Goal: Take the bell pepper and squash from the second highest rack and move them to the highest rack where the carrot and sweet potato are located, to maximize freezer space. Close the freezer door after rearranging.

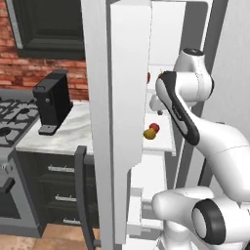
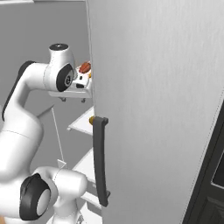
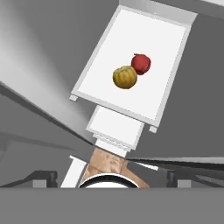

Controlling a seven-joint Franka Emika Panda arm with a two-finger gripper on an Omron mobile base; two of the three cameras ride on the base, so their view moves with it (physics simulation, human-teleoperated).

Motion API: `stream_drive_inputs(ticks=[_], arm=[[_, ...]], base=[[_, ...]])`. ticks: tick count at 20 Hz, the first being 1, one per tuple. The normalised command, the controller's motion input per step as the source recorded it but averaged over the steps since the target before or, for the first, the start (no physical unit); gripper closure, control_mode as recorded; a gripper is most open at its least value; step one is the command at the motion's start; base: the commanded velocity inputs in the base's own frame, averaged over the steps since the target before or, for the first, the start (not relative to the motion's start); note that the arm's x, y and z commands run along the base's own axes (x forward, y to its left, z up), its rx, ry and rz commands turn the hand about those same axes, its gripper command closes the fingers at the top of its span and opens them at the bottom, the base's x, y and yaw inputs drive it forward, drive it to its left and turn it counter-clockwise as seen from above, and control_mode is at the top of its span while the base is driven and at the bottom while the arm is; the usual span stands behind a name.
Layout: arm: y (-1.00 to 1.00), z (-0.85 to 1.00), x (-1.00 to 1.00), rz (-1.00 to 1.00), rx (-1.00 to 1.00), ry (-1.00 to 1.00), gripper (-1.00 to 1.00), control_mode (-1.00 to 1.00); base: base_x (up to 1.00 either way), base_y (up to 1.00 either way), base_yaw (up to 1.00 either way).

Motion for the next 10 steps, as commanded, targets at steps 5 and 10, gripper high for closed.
stream_drive_inputs(ticks=[5, 10], arm=[[0.00, 0.00, 0.00, 0.00, 0.00, 0.00, -1.00, 1.00], [0.00, 0.00, 0.00, 0.00, 0.00, 0.00, -1.00, 1.00]], base=[[0.96, -0.44, 0.08], [0.88, -0.34, 0.06]])
